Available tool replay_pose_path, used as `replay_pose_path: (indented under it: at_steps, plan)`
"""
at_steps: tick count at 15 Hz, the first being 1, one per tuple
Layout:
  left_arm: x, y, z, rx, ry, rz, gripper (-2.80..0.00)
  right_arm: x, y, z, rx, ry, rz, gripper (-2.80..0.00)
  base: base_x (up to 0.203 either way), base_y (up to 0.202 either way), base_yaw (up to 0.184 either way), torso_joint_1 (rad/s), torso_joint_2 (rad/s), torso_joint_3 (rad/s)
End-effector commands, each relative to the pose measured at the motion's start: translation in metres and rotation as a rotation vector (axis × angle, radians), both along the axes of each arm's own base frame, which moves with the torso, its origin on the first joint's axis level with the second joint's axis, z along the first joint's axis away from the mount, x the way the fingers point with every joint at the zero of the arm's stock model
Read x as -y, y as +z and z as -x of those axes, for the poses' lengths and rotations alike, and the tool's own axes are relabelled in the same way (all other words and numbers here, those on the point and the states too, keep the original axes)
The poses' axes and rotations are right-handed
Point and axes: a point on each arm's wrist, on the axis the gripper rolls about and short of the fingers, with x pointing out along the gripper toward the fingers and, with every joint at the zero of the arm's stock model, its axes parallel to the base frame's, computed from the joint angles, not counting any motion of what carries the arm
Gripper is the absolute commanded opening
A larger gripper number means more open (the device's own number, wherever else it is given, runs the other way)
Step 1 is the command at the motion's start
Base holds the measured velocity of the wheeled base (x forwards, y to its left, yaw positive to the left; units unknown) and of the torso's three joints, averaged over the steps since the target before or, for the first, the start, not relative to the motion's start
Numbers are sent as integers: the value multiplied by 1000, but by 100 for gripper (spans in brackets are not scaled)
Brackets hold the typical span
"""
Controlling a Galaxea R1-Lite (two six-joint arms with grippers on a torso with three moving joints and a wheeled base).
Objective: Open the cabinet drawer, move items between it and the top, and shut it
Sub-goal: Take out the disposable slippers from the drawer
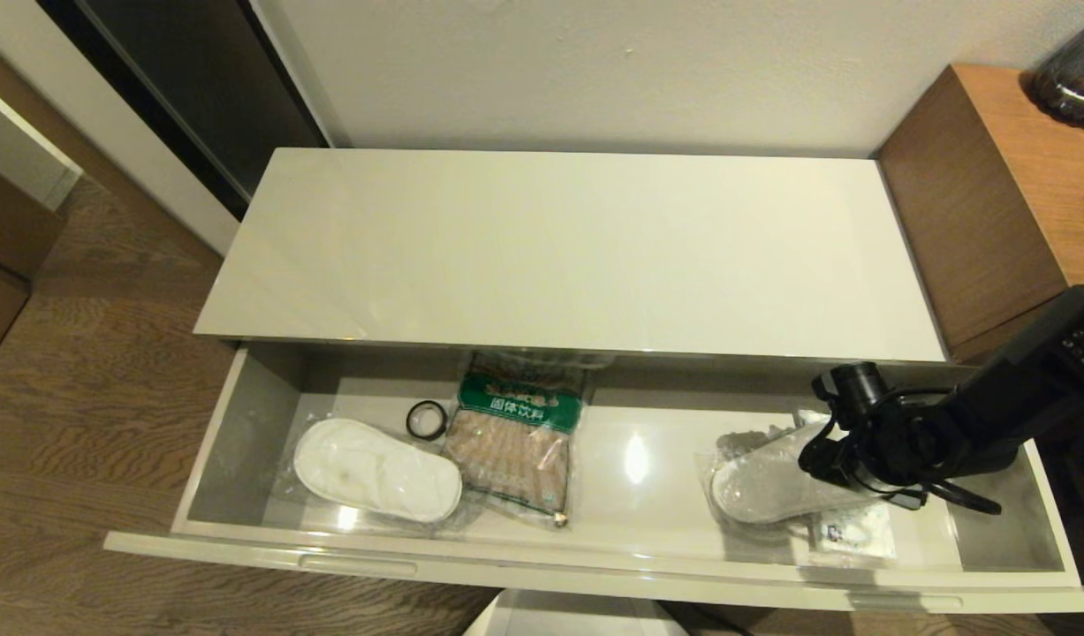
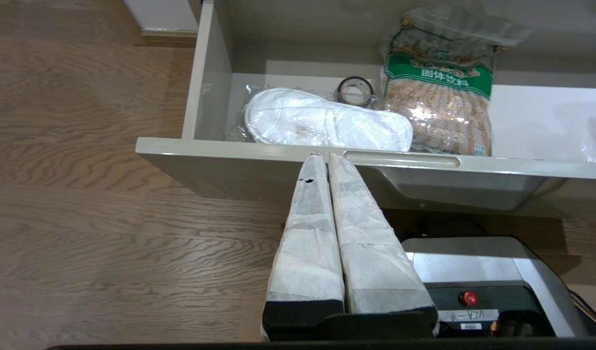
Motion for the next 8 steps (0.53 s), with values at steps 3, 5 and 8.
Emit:
replay_pose_path:
  at_steps: [3,5,8]
  plan:
    - [0,0,0,0,0,1,-280,12,-9,-1,73,56,60,0,0,0,0,0,0,0]
    - [0,0,0,0,2,1,-280,12,-19,9,75,77,72,0,0,0,0,0,0,0]
    - [0,0,0,0,0,0,-280,14,-44,14,63,101,74,0,0,0,0,0,0,0]
